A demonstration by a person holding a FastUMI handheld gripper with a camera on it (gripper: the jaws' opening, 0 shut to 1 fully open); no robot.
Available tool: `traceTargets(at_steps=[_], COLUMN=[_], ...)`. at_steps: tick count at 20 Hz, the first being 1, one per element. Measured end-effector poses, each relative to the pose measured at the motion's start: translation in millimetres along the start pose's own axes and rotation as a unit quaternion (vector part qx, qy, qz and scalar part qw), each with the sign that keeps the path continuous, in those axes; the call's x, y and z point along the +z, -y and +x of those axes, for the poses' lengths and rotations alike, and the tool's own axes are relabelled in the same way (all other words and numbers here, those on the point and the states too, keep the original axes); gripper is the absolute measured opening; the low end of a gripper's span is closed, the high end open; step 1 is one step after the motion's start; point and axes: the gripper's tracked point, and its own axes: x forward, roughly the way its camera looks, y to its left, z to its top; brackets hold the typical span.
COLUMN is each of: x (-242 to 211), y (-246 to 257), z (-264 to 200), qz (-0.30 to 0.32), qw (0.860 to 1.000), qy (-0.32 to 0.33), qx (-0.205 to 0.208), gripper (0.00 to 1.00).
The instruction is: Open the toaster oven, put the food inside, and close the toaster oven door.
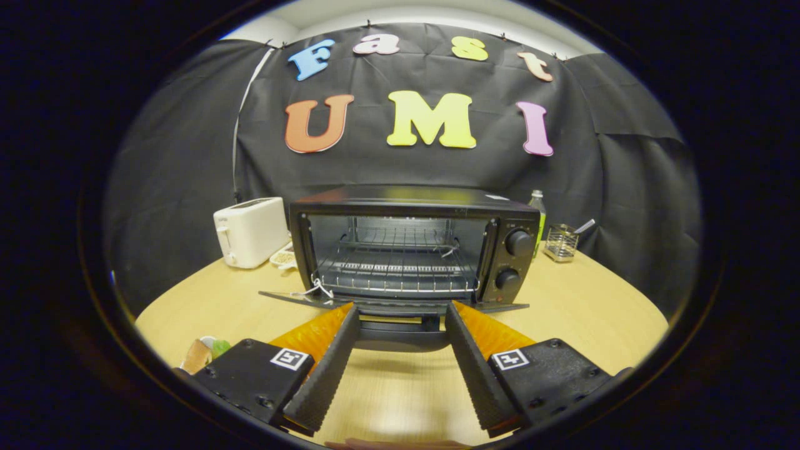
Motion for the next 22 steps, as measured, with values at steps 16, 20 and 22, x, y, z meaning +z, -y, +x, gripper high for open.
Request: traceTargets(at_steps=[16,20,22], x=[-40,-14,-4], y=[-16,-46,-65], z=[-34,-73,-85], qz=[0.046,0.051,0.055], qw=[0.995,0.988,0.98], qy=[-0.079,-0.08,-0.097], qx=[0.049,0.122,0.167], gripper=[1.0,1.0,1.0])
